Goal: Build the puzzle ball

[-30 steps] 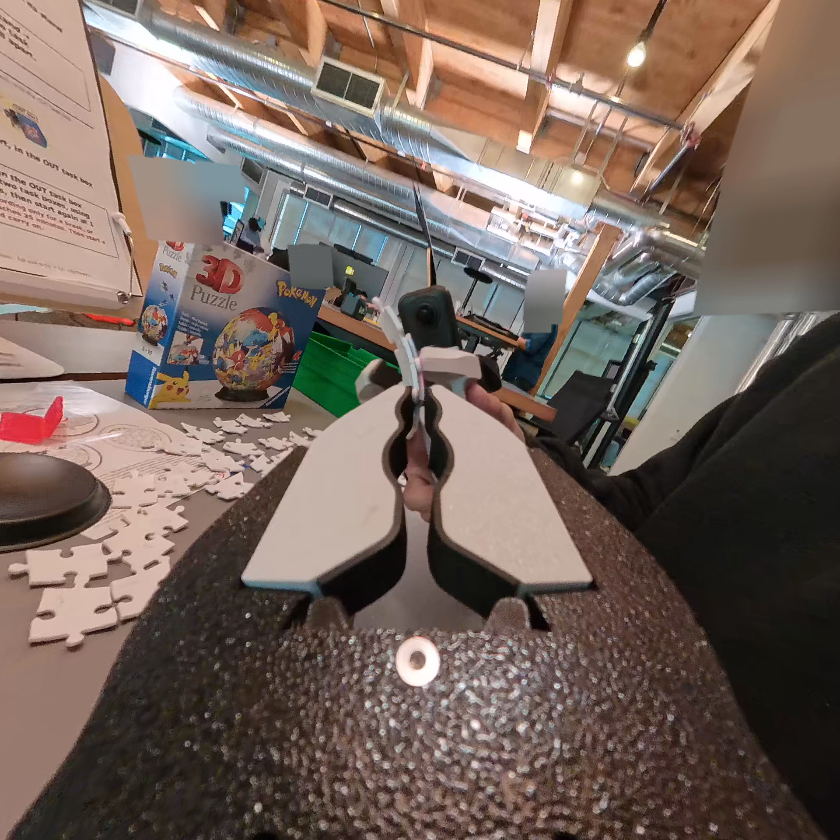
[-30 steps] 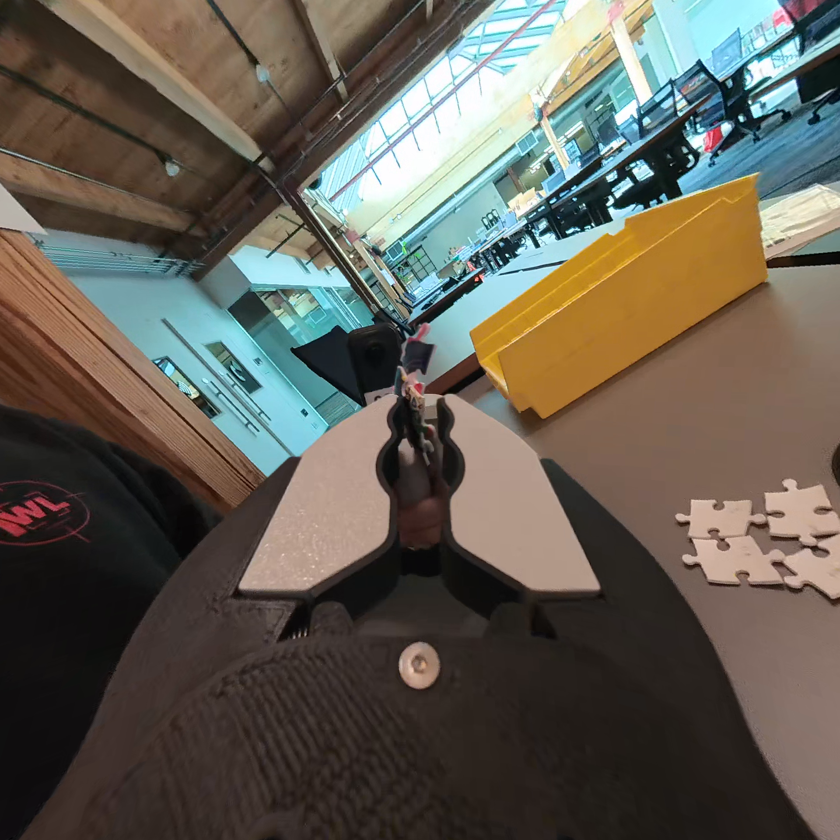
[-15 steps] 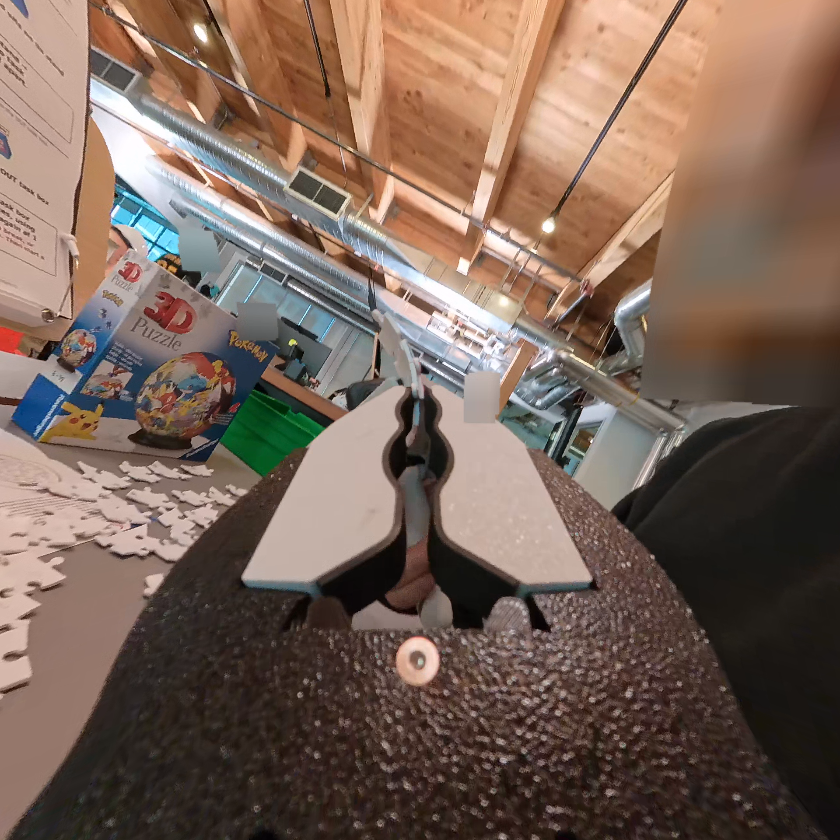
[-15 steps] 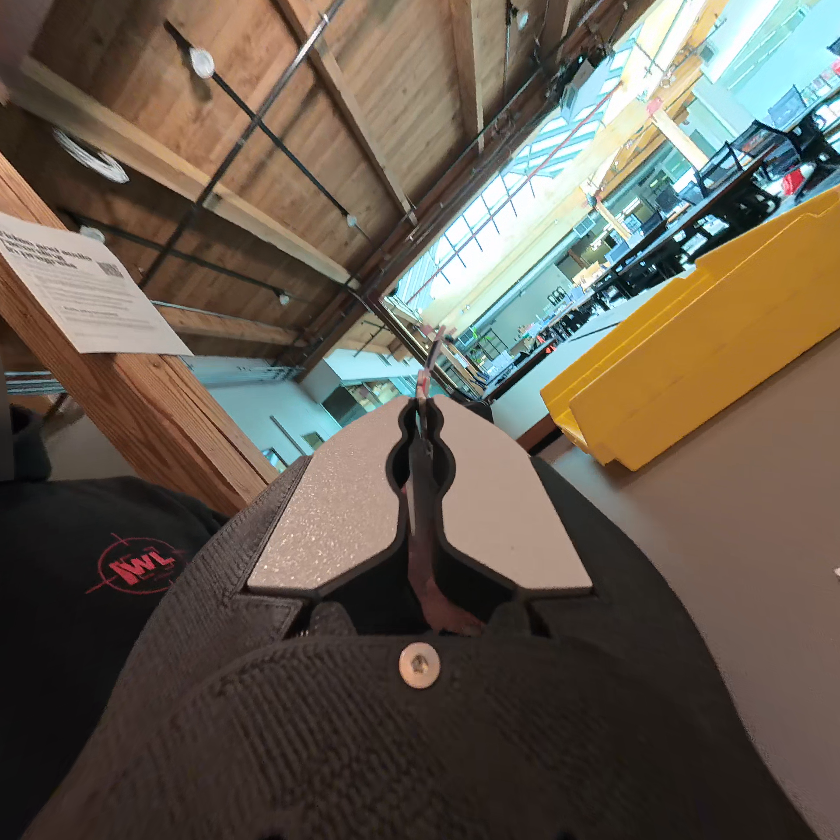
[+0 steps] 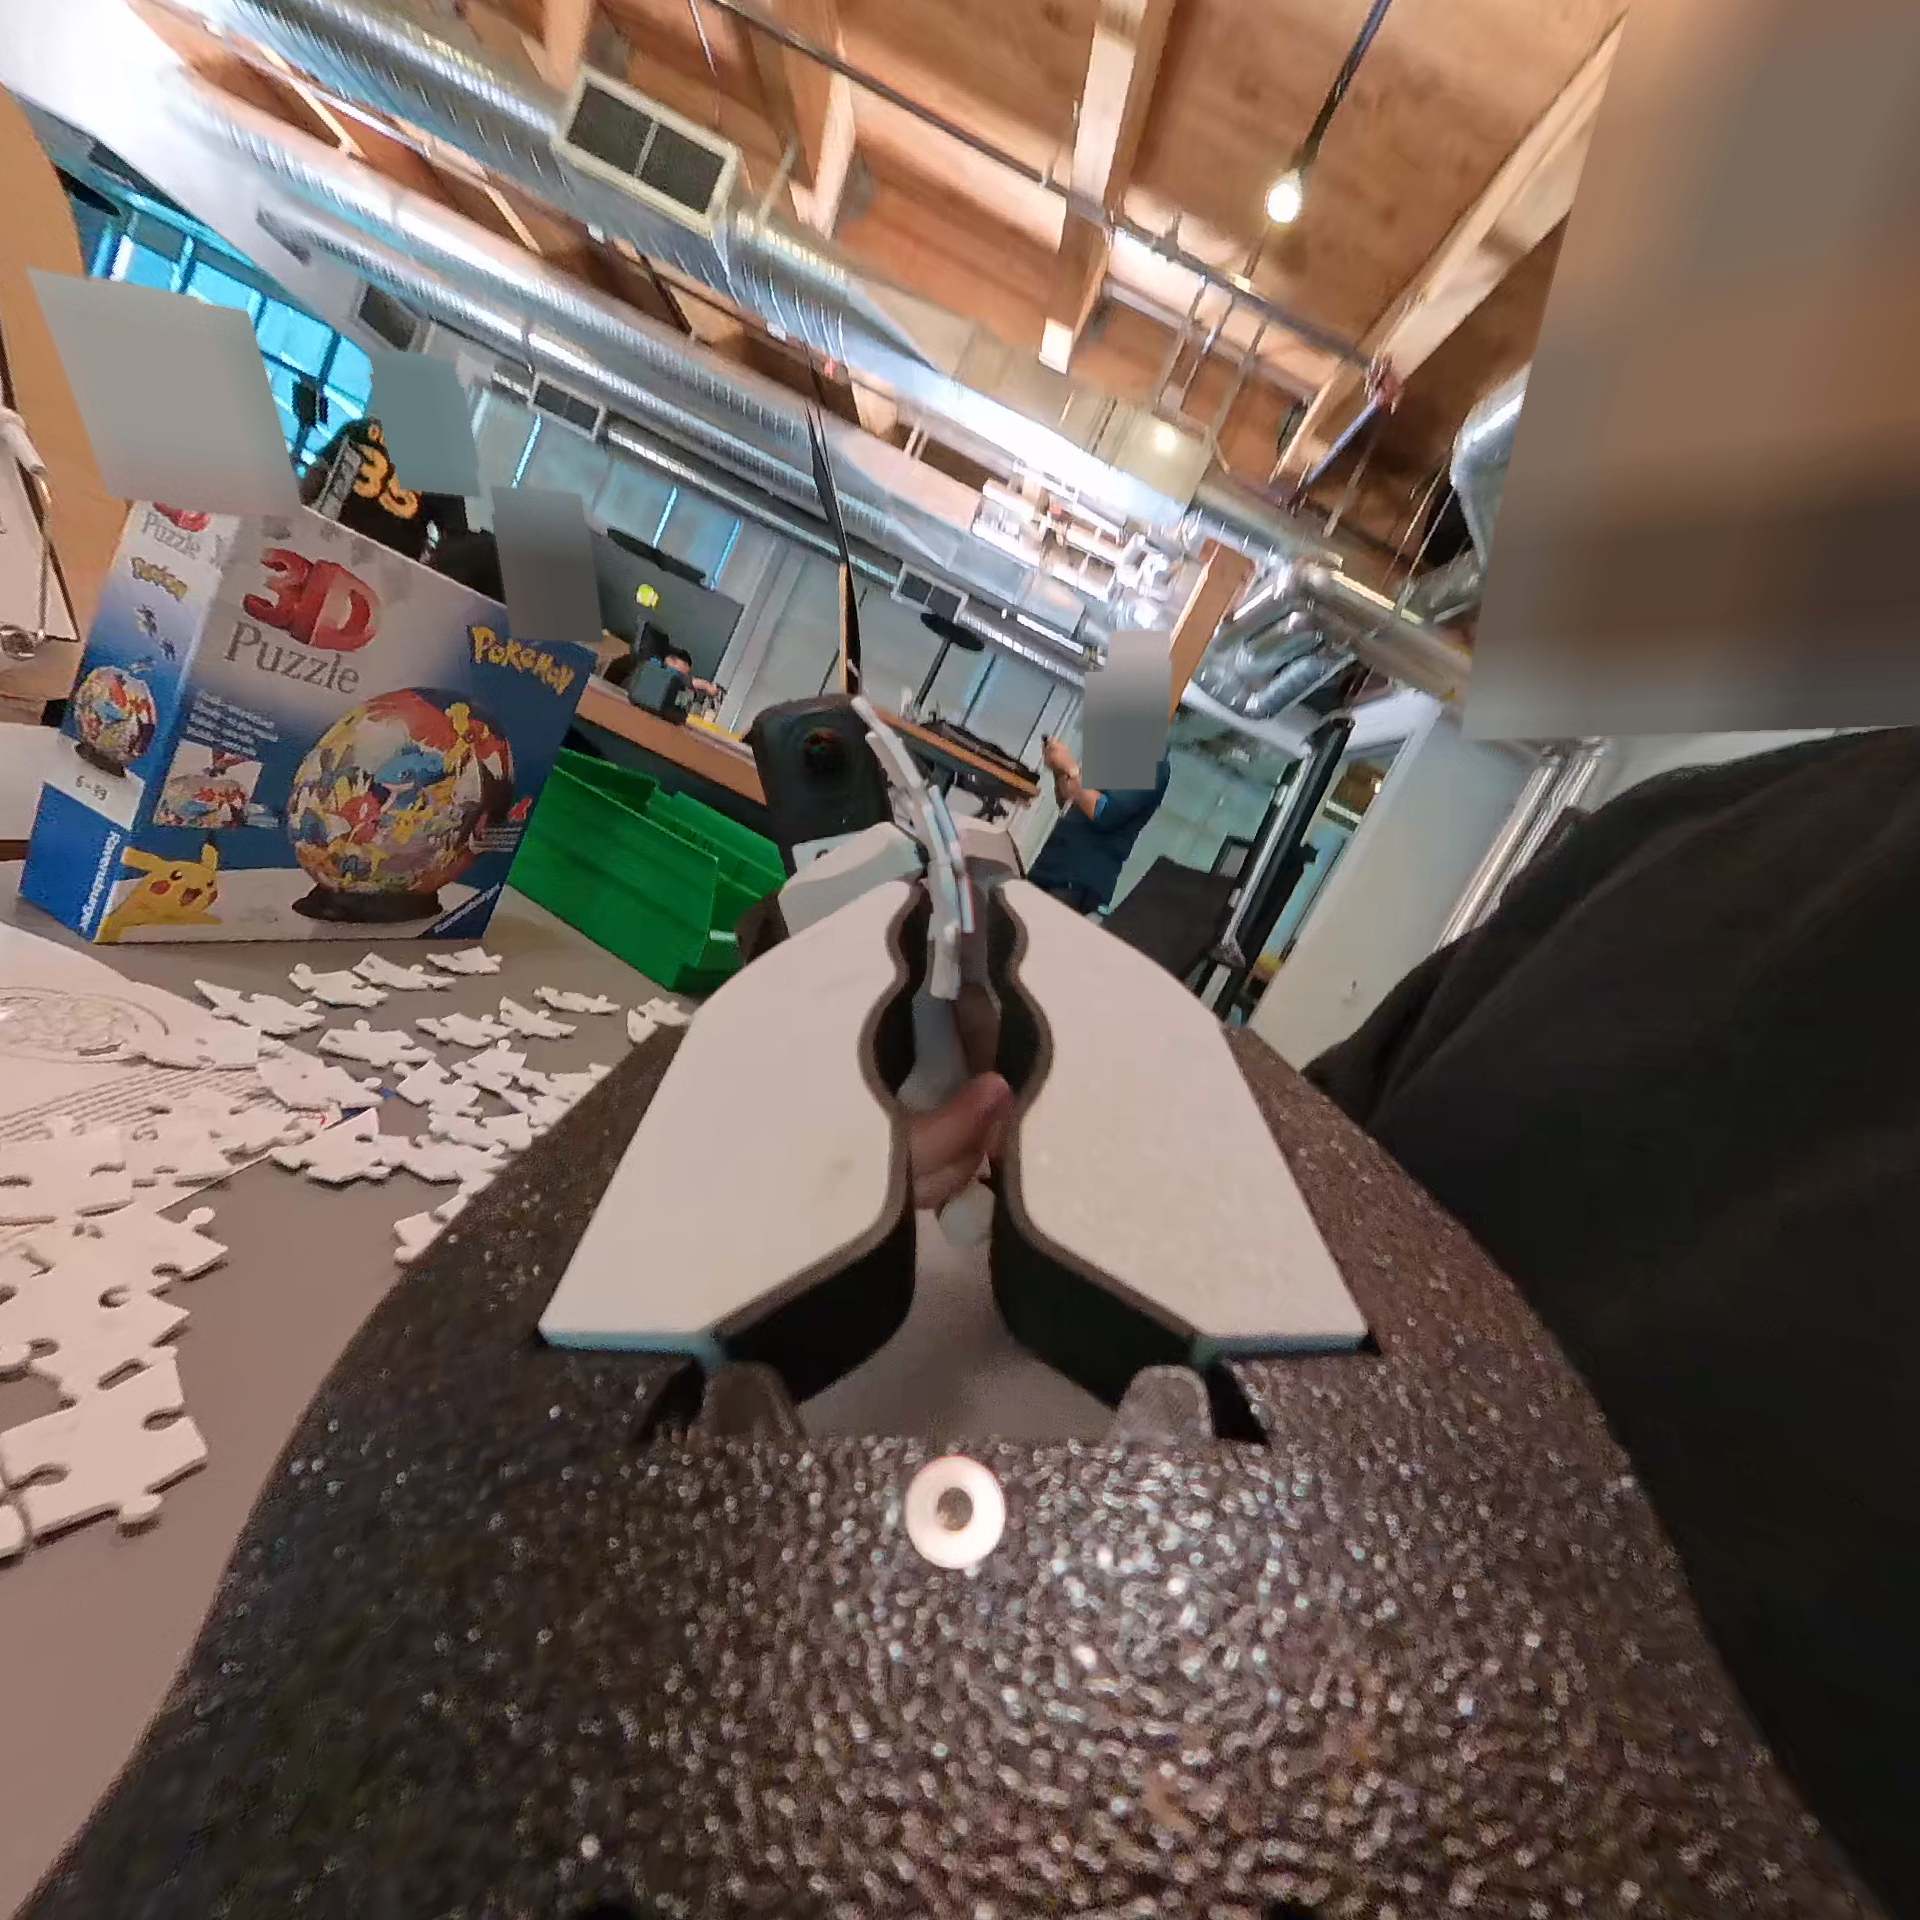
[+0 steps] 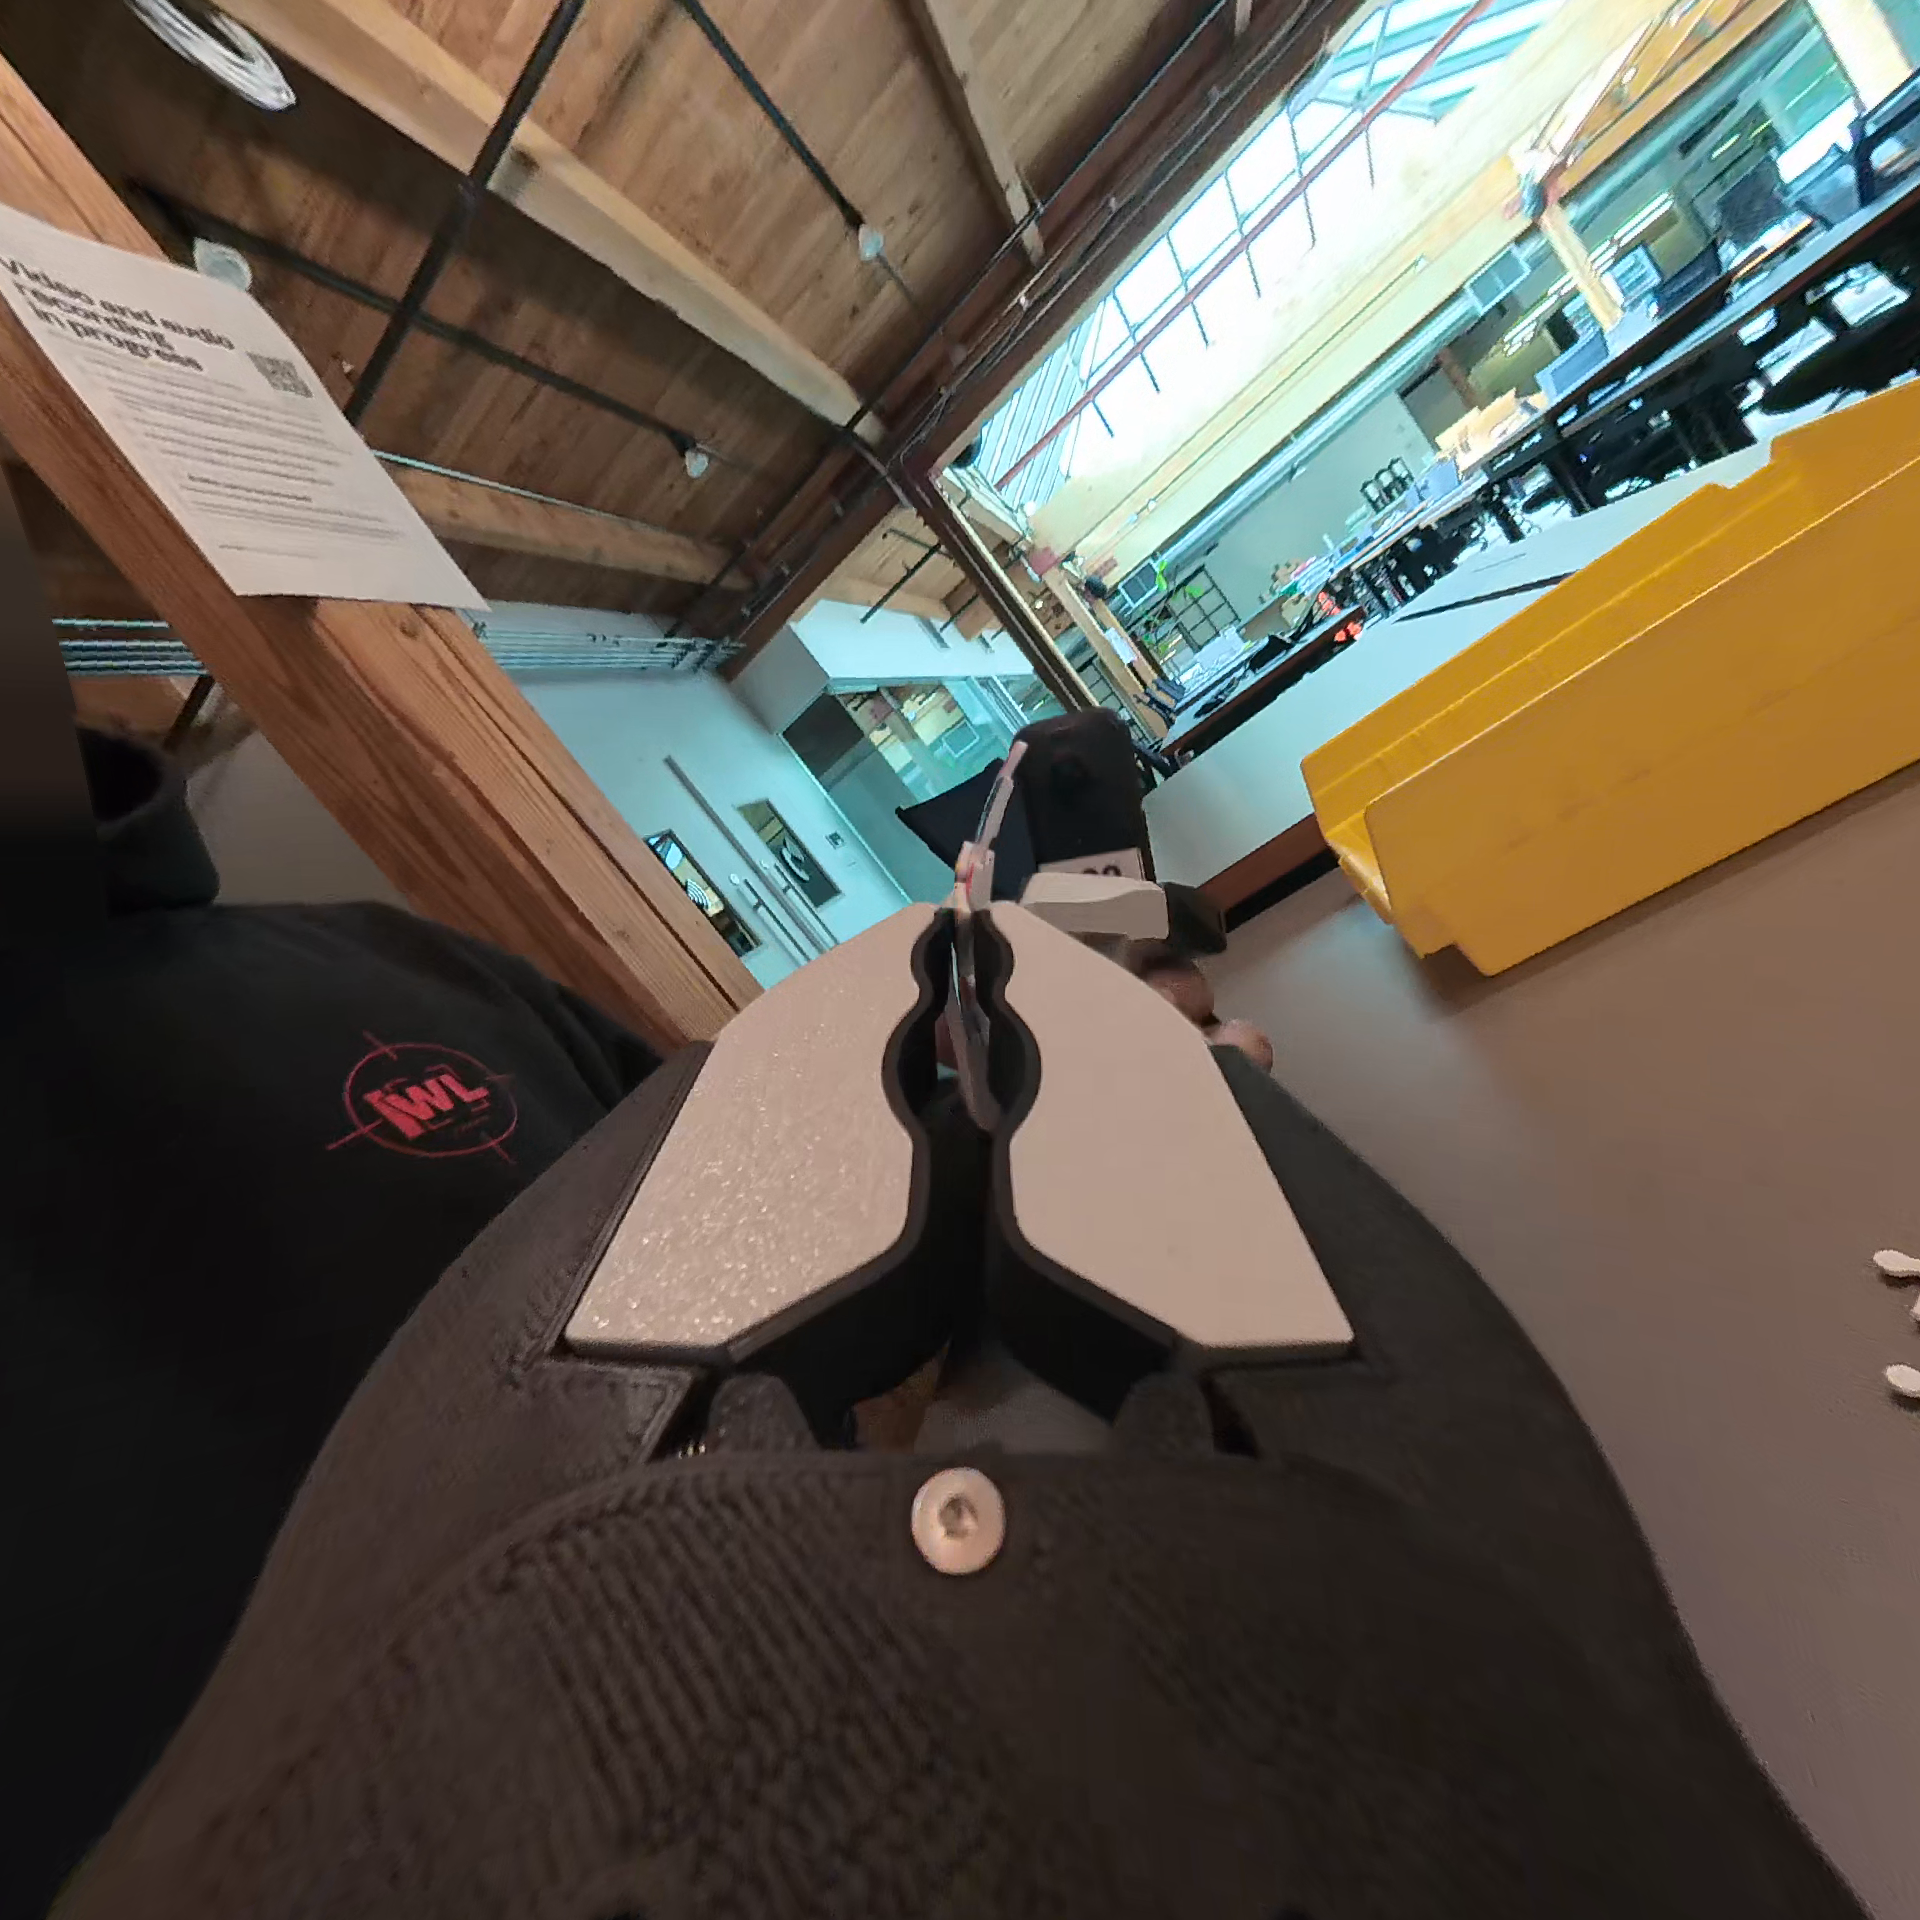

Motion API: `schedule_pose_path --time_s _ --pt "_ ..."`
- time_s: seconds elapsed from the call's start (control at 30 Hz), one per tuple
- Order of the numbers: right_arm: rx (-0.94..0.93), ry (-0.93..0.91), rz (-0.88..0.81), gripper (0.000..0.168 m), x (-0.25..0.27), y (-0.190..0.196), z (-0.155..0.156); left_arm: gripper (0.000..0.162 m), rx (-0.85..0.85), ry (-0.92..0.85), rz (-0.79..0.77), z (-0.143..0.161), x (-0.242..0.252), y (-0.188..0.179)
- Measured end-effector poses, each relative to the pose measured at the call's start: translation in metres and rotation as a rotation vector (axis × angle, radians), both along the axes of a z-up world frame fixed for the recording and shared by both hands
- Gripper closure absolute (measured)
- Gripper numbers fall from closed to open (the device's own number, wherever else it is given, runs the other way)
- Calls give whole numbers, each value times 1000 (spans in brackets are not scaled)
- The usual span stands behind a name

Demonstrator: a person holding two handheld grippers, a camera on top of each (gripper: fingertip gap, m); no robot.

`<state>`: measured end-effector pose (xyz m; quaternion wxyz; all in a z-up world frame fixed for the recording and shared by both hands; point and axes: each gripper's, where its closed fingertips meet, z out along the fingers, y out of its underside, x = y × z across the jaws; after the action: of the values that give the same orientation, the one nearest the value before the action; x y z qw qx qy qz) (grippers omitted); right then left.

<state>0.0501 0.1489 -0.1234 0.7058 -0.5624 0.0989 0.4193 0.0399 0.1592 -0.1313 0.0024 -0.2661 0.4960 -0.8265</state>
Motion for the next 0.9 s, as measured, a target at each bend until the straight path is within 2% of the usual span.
schedule_pose_path --time_s 0.23,0.47,0.63,0.73,0.8,0.9 --pt "-11 21 30 164 -4 0 -2 155 168 -14 -21 -6 -2 -5" --pt "-45 -5 -25 161 3 2 -6 161 194 -4 22 -8 5 -4" --pt "-52 -114 -115 165 10 2 -4 161 22 79 60 -3 14 3" --pt "-9 -72 -156 166 16 0 2 161 -43 103 97 -4 18 10" --pt "69 11 -230 166 30 -5 10 161 -87 101 121 -2 19 13" --pt "223 257 -269 166 48 -16 19 161 -151 113 132 0 21 15"
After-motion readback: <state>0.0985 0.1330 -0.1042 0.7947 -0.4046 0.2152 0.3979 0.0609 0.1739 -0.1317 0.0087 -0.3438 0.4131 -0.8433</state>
